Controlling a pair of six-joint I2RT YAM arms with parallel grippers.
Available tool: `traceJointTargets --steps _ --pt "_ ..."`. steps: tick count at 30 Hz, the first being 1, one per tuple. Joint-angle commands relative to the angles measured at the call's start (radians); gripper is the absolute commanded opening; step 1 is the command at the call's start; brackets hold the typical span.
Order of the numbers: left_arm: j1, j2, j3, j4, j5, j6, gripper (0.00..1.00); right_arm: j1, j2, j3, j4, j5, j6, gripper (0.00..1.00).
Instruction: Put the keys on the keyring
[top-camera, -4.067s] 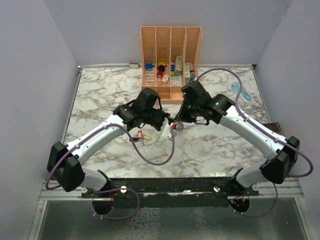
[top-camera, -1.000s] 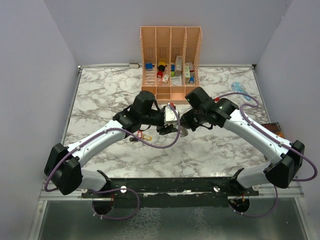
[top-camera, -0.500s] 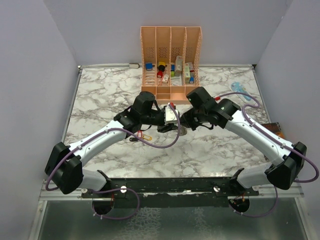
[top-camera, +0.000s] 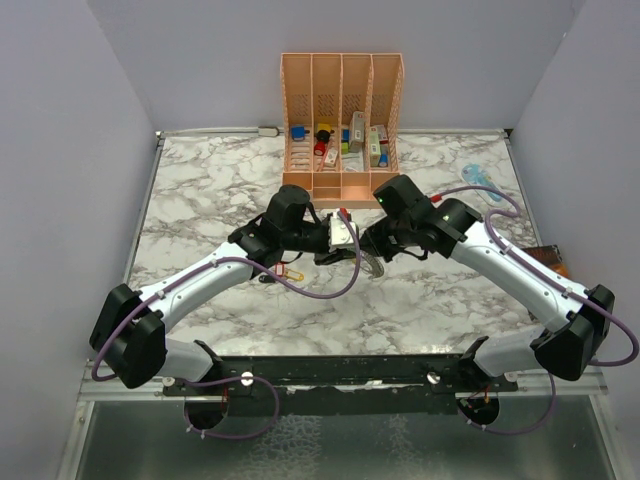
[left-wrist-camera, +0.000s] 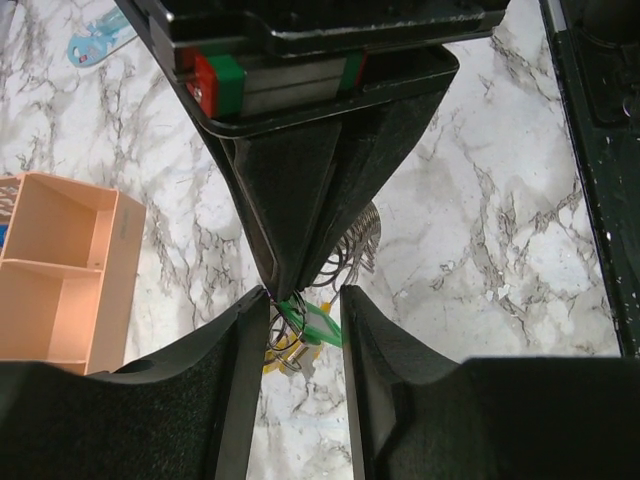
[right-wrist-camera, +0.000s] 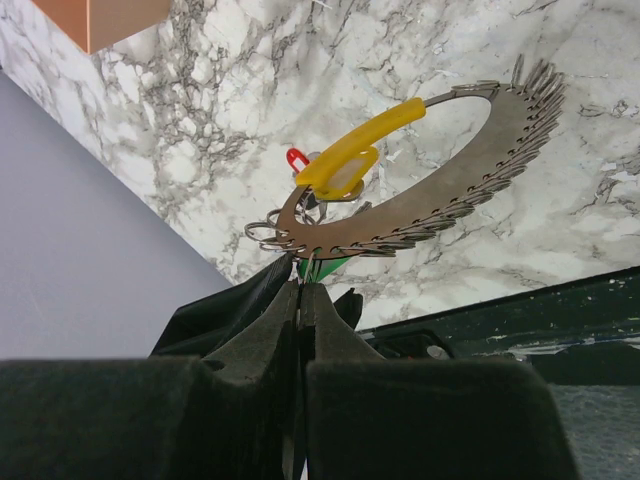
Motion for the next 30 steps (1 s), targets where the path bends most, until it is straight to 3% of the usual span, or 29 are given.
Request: traceJointTargets --steps 1,19,27,30 --pt "-0.002 0.003 -0.011 0.009 -0.021 0.009 0.34 0.004 -0.033 0.001 0.031 0.02 0.019 0.01" --pt "-0.002 0.0 -0.014 0.003 -0.014 0.032 0.0 0.005 -0.049 -0.019 0.047 0.022 0.025 0.01" --pt "-0.002 -0.003 -0.006 -0.042 0.004 0.108 0.0 0.005 -0.077 -0.047 0.078 0.047 0.014 0.02" --pt "-0.002 -0.005 0.002 -0.078 0.018 0.153 0.0 0.005 -0.105 -0.059 0.102 0.081 -0.023 0.21"
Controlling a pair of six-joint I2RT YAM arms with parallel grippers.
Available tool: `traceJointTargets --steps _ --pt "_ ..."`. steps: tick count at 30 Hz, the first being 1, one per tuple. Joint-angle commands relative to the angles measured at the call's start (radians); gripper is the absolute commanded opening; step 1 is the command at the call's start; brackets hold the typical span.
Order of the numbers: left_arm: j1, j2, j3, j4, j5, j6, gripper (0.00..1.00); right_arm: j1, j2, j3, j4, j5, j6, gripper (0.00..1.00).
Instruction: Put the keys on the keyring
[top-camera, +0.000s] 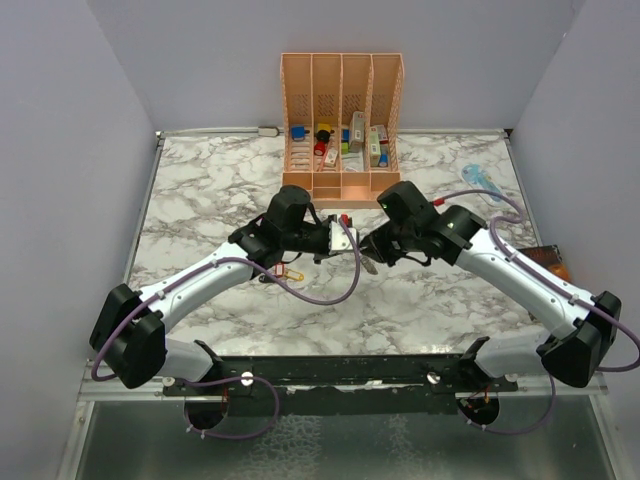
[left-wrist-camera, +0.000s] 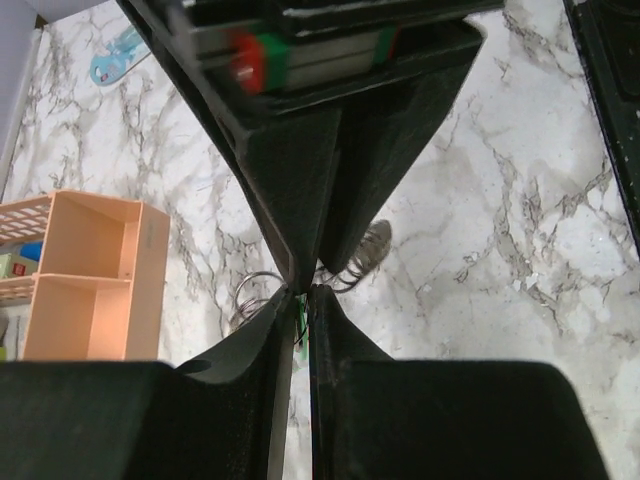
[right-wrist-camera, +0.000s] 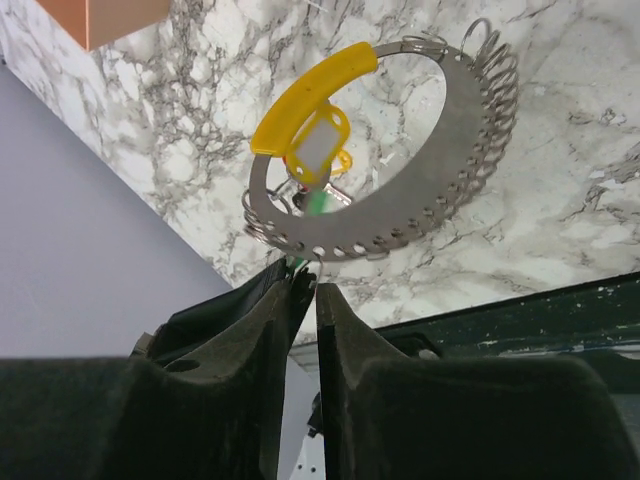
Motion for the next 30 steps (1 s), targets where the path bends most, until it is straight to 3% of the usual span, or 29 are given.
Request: traceJointTargets --steps 1,4,6,12,15,19,24,30 --pt "-0.002 -0.006 0.008 -0.092 0.037 0.085 0.0 0.005 -0.079 -0.013 0.077 0.088 -0.049 0.33" --pt "-0.002 -0.006 0.025 -0.139 0.064 0.133 0.0 0.005 -0.109 -0.016 0.105 0.124 -0.118 0.62" --pt "-0.002 -0.004 0.048 -0.199 0.088 0.193 0.0 0.005 -0.143 -0.02 0.119 0.163 -0.179 0.71" --pt "0.006 0.002 0.079 -0.279 0.116 0.266 0.0 0.003 -0.29 -0.099 0.226 0.273 -0.429 0.67" --pt "0.024 0.004 0.07 -0.286 0.116 0.258 0.0 0.003 -0.322 -0.139 0.258 0.289 -0.636 0.64" --pt "0.185 -0.012 0.056 -0.211 0.111 0.128 0.0 0.003 -0.312 -0.21 0.38 0.205 -0.91 0.65" --pt "0.377 -0.011 0.03 -0.14 0.105 -0.026 0.0 0.003 -0.147 -0.177 0.506 0.006 -1.191 0.66" --pt "0.481 -0.036 0.016 -0.138 0.057 -0.123 0.0 0.003 0.138 -0.017 0.524 -0.208 -1.474 0.71"
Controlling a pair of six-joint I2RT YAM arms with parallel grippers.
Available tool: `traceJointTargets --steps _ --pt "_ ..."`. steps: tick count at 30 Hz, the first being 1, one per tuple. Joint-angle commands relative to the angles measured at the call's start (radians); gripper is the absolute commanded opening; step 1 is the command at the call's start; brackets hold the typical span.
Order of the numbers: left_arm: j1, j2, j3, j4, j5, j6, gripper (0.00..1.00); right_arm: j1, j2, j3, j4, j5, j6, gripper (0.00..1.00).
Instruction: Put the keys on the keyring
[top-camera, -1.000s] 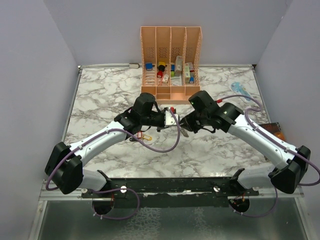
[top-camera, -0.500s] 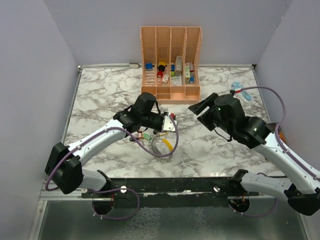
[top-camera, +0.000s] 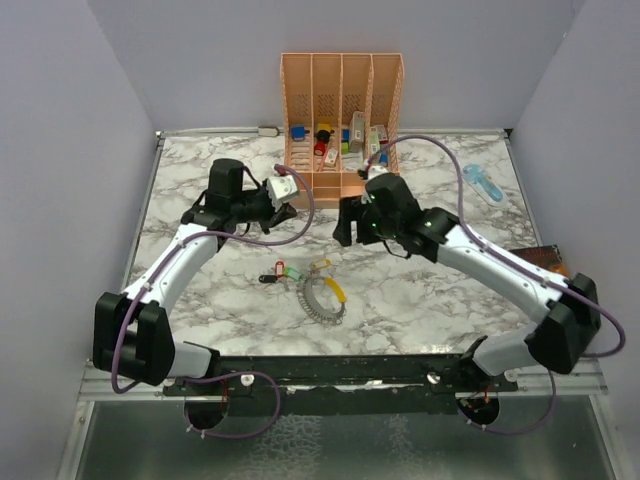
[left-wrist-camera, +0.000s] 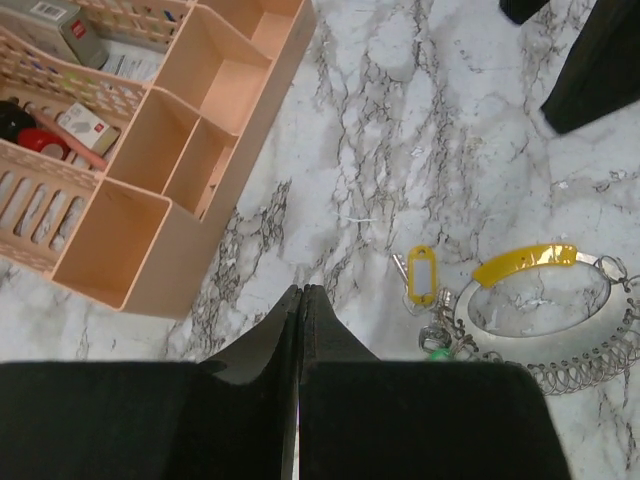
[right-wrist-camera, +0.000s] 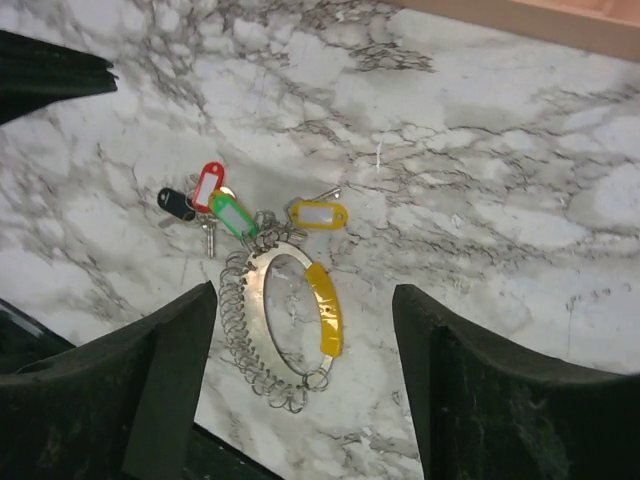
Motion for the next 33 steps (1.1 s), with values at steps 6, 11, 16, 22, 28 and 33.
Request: traceJointTargets --steps 6,11,16,22,28,33 --pt "0.166 -0.065 -0.044 0.025 -0.063 -0.176 0.05 0.009 0.336 0.162 0.157 -0.5 -0.464 0.47" --pt "0.224 -0.104 -0.052 0.038 -0.086 -0.207 0.22 0.043 0.409 0.161 0.181 -0.597 -0.585 0.45" --pt "0.233 -0.122 -0.087 0.065 -0.097 -0.221 0.26 0.087 0.478 0.184 0.197 -0.633 -0.654 0.43" --pt "0.233 -0.131 -0.11 0.1 -0.101 -0.236 0.26 0.094 0.541 0.16 0.272 -0.663 -0.682 0.4" --pt "0.233 -0.141 -0.125 0.098 -0.107 -0.23 0.26 0.094 0.586 0.128 0.32 -0.639 -0.715 0.41" --pt "0.233 -0.143 -0.138 0.118 -0.104 -0.243 0.26 0.093 0.638 0.149 0.308 -0.591 -0.74 0.4"
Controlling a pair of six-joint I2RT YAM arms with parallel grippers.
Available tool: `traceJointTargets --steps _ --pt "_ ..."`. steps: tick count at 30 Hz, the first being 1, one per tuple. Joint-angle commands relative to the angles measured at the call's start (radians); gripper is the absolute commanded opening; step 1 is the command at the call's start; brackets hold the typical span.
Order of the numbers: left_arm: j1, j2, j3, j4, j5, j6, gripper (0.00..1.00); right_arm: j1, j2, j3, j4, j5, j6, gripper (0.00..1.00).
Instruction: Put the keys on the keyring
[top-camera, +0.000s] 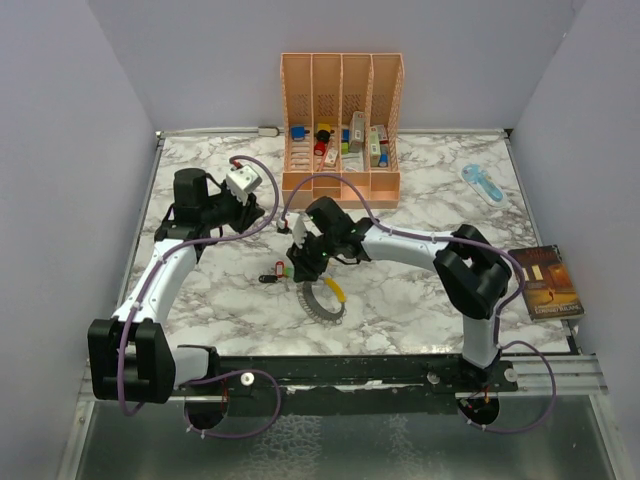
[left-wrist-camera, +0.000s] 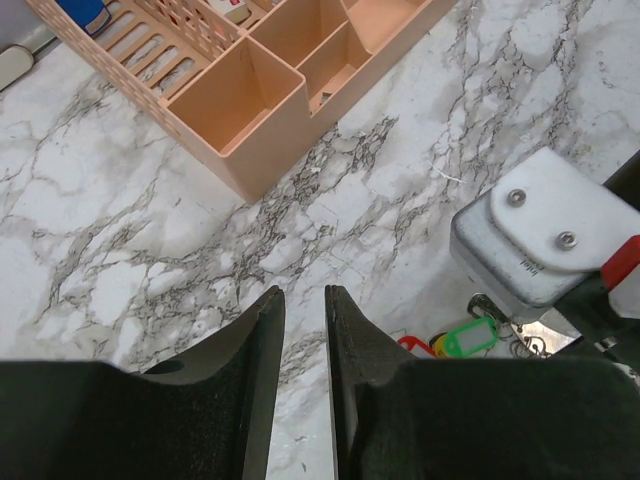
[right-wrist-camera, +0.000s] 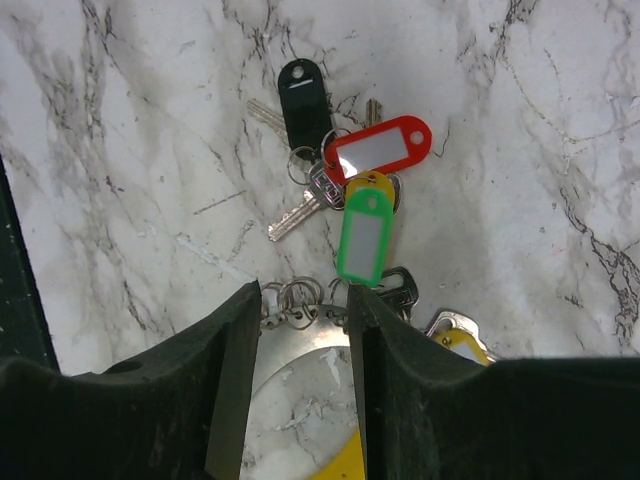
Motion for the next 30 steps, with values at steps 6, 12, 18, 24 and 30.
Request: traceJointTargets --steps 6,12,18,24,30 --pt "0.005 -0.033 -0.02 0.049 -0.014 -0.023 0.26 -0.005 0.07 -0.01 0.047 0.058 -0.057 0.38" --pt "0.005 -0.035 -0.036 0.065 -0.005 -0.029 0.26 -0.029 0.069 -0.029 0.051 0.081 -0.07 0.28" --pt "0.005 -0.039 -0.042 0.077 -0.01 -0.03 0.27 -0.032 0.053 -0.065 0.054 0.113 -0.078 0.23" --pt "0.005 -0.044 -0.055 0.086 0.012 -0.036 0.26 -0.034 0.032 -0.096 0.053 0.146 -0.085 0.17" --pt "0.005 -0.041 -0.056 0.095 0.055 -0.02 0.28 -0.034 -0.019 -0.129 0.071 0.172 -0.072 0.01"
